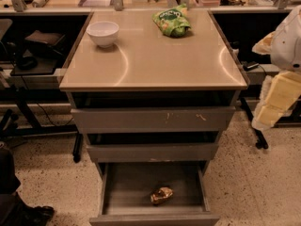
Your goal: Pick orange can from bottom drawer and place on counter
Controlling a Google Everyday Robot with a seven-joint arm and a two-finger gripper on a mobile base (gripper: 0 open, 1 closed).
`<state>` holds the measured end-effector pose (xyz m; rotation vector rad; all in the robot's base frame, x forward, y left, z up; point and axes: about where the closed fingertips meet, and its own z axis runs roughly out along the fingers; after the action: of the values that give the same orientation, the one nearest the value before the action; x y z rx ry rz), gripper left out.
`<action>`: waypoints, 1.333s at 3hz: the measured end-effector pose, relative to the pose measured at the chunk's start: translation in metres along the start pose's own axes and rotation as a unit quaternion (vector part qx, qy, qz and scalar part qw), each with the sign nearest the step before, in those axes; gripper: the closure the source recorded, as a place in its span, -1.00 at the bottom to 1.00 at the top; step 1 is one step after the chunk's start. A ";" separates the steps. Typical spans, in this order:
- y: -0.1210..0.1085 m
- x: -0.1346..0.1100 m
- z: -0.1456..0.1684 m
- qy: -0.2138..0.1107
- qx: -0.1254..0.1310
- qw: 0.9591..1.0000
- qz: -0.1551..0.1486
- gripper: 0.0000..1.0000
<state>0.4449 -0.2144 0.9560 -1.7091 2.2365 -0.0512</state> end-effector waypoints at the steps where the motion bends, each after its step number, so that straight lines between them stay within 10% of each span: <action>1: 0.004 0.006 0.054 -0.016 -0.029 0.999 0.016 -1.00; 4: 0.026 0.066 0.179 -0.029 -0.104 0.991 0.081 -1.00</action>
Offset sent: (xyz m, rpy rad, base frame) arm 0.0170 -0.0054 -0.1948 0.1329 0.2111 -0.0375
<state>0.4554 -0.2400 0.7652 -1.5966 2.4005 0.2759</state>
